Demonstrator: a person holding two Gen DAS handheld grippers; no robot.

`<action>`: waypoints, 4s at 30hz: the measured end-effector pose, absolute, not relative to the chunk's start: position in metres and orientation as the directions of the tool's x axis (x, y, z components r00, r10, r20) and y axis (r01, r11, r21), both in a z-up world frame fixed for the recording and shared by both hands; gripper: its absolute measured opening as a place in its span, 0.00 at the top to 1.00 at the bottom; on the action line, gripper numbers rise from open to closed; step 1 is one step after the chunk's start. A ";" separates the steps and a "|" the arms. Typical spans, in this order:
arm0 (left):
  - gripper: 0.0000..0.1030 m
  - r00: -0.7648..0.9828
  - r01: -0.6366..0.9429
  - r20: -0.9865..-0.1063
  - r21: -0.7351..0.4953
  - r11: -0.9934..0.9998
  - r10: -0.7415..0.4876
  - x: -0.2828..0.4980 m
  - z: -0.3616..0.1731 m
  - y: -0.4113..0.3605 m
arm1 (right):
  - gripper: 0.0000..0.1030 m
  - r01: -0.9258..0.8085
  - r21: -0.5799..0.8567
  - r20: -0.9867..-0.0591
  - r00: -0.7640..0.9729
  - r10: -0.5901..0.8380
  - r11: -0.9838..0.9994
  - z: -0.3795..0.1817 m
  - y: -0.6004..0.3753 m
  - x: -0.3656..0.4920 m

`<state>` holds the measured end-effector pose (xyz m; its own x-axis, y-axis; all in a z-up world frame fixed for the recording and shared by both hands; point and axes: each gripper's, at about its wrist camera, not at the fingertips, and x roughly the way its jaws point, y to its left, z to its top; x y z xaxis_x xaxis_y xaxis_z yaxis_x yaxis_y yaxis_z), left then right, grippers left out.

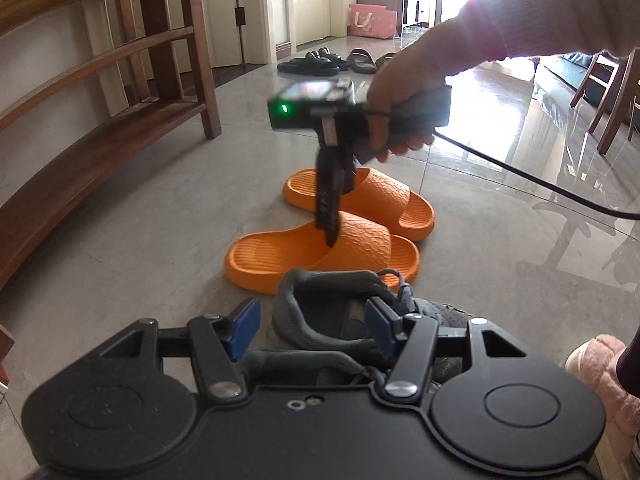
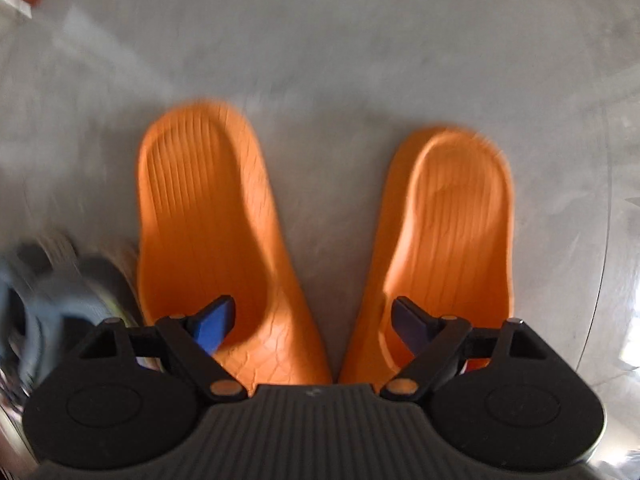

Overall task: Organize scattered shoes
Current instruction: 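Lift both orange slides with the right tool toward the wooden shoe rack, then lower the orange slides onto the rack shelf and open the right tool, then withdraw the open right tool from the shelf toward the floor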

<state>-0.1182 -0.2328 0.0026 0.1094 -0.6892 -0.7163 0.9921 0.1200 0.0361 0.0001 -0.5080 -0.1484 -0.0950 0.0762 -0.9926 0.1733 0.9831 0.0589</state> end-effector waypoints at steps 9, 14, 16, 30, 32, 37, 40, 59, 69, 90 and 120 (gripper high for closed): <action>0.42 0.131 0.988 -0.695 0.036 0.148 -0.707 -0.111 0.011 -0.221 | 0.80 0.047 -0.026 -0.999 0.019 -0.027 0.999 -0.124 -0.502 -0.027; 0.41 0.134 0.988 -0.670 0.035 0.149 -0.730 -0.106 0.015 -0.221 | 0.80 0.088 -0.008 -0.993 0.120 -0.019 0.996 -0.109 -0.500 -0.049; 0.41 0.138 0.988 -0.666 0.036 0.153 -0.733 -0.105 0.017 -0.221 | 0.80 0.136 0.022 -0.981 0.196 -0.005 0.990 -0.096 -0.505 -0.055; 0.40 0.158 0.982 -0.644 0.023 0.188 -0.749 -0.099 0.028 -0.217 | 0.80 0.131 0.056 -0.776 0.629 -0.039 0.990 0.089 -0.499 0.016; 0.39 0.165 0.980 -0.642 0.019 0.200 -0.749 -0.097 0.030 -0.213 | 0.80 0.110 0.035 -0.763 0.645 -0.044 0.993 0.107 -0.494 0.038; 0.39 0.189 0.974 -0.626 0.020 0.226 -0.757 -0.094 0.037 -0.200 | 0.80 0.057 -0.077 -0.763 0.640 -0.096 0.995 0.150 -0.469 0.120; 0.39 0.213 0.965 -0.617 0.013 0.262 -0.758 -0.088 0.044 -0.190 | 0.80 0.046 -0.133 -0.753 0.645 -0.132 0.990 0.170 -0.463 0.171; 0.38 0.343 0.839 -0.698 -0.073 0.539 -0.629 -0.046 0.047 -0.120 | 0.80 0.009 -0.301 -0.724 0.648 -0.235 0.953 0.185 -0.417 0.315; 0.38 0.382 0.812 -0.706 -0.053 0.582 -0.597 -0.045 0.054 -0.122 | 0.85 0.144 -0.329 -0.524 0.794 -0.308 0.933 0.181 -0.417 0.319; 0.38 0.633 0.702 -0.541 0.099 0.706 -0.554 -0.015 0.118 -0.178 | 0.51 -0.019 -0.026 -0.587 0.810 0.000 0.999 0.116 -0.424 0.165; 0.36 0.741 0.625 -0.409 0.133 0.769 -0.532 0.047 0.154 -0.172 | 0.49 0.143 0.051 -0.634 0.769 -0.079 0.988 0.108 -0.386 0.235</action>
